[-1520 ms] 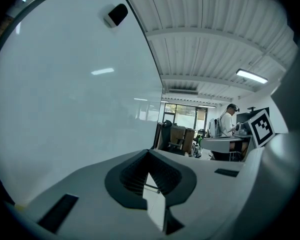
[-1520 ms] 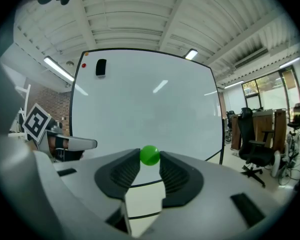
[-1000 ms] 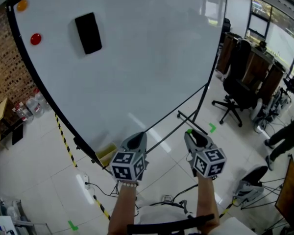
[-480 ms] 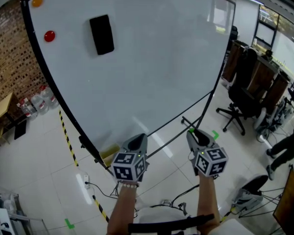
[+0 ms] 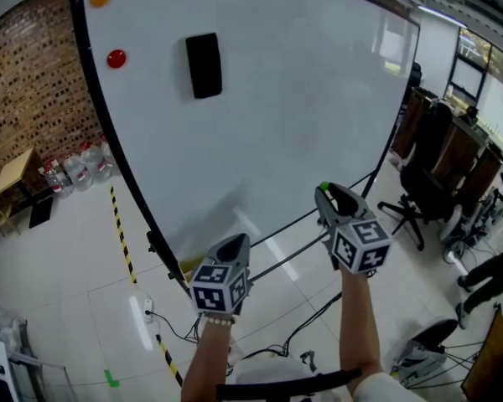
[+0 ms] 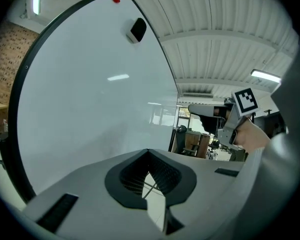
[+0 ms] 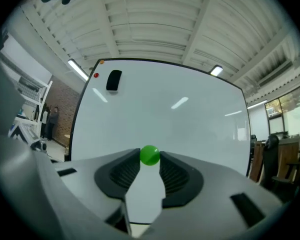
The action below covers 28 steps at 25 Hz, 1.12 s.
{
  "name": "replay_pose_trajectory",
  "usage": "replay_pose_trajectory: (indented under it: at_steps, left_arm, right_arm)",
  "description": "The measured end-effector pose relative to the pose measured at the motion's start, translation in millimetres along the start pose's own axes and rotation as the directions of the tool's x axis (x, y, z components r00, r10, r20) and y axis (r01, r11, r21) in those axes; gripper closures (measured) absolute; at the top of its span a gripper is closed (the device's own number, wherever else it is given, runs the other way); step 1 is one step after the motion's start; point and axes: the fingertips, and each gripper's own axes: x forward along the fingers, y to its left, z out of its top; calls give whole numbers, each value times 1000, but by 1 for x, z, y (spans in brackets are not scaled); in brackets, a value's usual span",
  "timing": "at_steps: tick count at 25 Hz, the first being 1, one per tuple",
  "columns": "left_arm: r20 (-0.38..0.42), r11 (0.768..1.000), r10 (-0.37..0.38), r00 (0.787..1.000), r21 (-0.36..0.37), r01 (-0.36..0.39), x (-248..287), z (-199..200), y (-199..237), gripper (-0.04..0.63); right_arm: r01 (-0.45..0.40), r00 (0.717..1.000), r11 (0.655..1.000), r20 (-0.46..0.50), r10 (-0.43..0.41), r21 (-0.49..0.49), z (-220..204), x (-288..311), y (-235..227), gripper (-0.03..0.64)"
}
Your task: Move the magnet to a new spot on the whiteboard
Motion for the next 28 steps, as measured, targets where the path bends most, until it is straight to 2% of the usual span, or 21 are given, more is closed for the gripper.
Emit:
replay_pose_trajectory:
  at_steps: [6,13,18,28]
  left_arm:
    - [16,999,35,999,-9,-35,-8,4,12,598]
    - [21,998,69,997,-14,-69,-14,5,26,597]
    - [14,996,88,996,-10,-88,-14,4,33,597]
    - [28,993,113,993,-18,-113,-20,8,44,597]
  right_arm:
    - [-61,997,995,44,64,-76,44,35,18,483]
    - [-105,992,986,57,113,-128,70,74,37,483]
    - [-112,992,981,42,120,-158,74,107,47,483]
    - [-114,993,981,7,117,-159,73,151,47,483]
